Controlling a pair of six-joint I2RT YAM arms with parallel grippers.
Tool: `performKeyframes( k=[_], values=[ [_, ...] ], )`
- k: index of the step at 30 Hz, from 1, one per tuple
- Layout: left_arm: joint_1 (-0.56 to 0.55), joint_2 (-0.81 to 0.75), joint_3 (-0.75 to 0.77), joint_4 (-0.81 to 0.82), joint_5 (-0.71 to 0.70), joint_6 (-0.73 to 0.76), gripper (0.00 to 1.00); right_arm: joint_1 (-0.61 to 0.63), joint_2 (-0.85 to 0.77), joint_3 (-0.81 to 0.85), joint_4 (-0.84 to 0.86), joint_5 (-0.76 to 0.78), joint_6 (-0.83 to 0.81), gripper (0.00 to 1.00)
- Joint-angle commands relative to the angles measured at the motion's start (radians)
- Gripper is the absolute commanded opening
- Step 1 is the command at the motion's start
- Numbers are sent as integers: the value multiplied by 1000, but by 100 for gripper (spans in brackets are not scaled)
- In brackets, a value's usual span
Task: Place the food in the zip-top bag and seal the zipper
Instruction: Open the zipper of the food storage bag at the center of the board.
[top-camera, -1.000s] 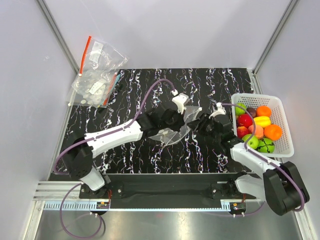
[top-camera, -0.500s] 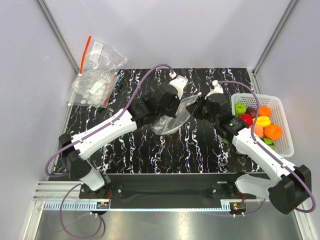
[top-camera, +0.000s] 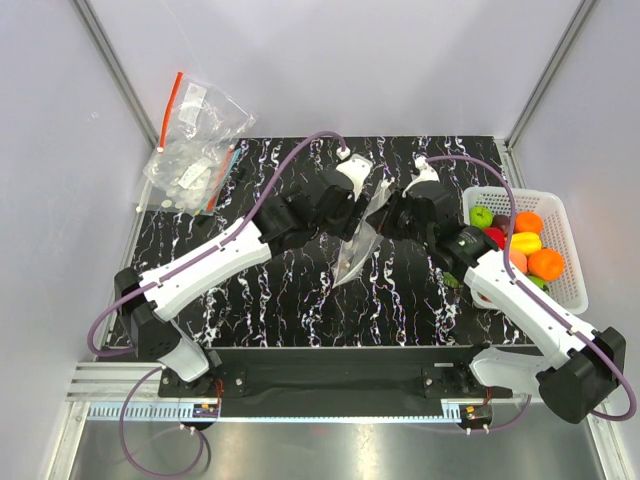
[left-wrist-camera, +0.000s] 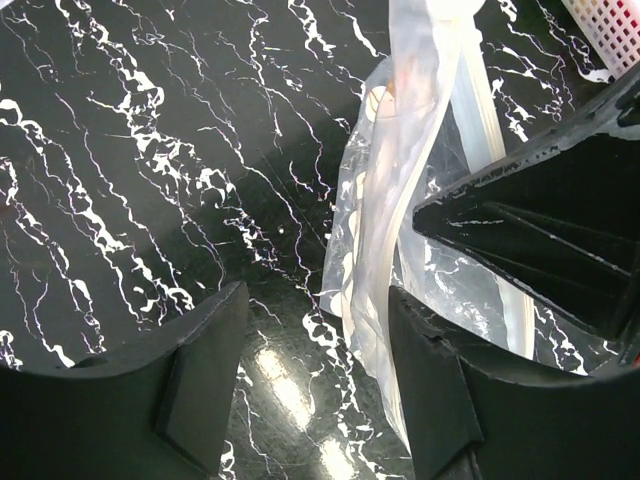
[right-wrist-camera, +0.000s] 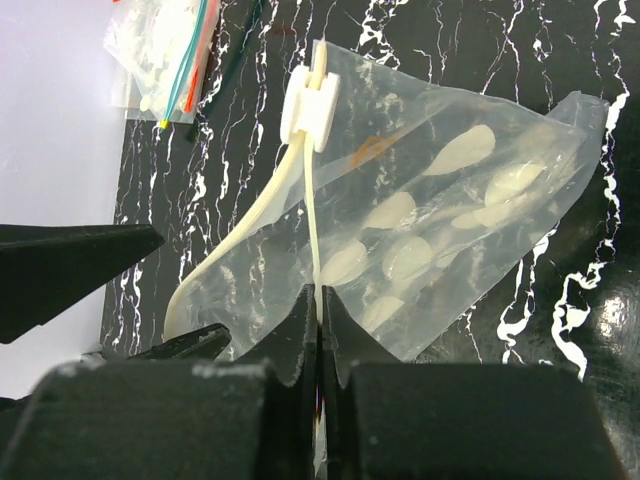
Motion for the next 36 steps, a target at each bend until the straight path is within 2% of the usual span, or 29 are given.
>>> performKeyframes(
  k=[1,5,7,8,10,13,16,21,24,25,29,31,35,36],
  values=[
    [2,-20,0,50,-30,15,63,15,-5,34,-9,14,-3,0],
    [2,23,11,45,-13,1,60,16,-14,34,-10,14,-5,0],
    [2,35,0,45,-30,-4,54,16,-26,30,-24,26,-9,0],
    [2,35,-4,46,-36,-5,49,15,-34,27,-32,35,-11,0],
    [5,27,-29,45,-68,-7,30,15,-52,14,-50,66,-19,0],
    [15,0,-52,36,-107,-11,12,16,-80,-16,-75,120,-23,0],
    [18,-22,-47,8,-115,-5,2,15,-91,-44,-93,161,-31,0],
    [18,7,62,-107,-231,10,0,13,-92,-36,-168,261,-57,1],
    [18,4,80,-128,-289,13,0,13,-107,-47,-172,270,-74,11],
    [16,3,85,-135,-297,12,0,13,-114,-50,-172,265,-81,27],
    [18,-5,80,-106,-265,21,0,13,-169,-73,-164,255,-100,55],
    [18,7,66,-80,-239,22,0,13,-196,-92,-173,265,-100,60],
    [18,43,43,-53,-207,18,0,13,-285,-131,-204,281,-101,79],
    [16,53,39,-43,-194,19,0,13,-299,-138,-213,285,-98,80]
  ],
)
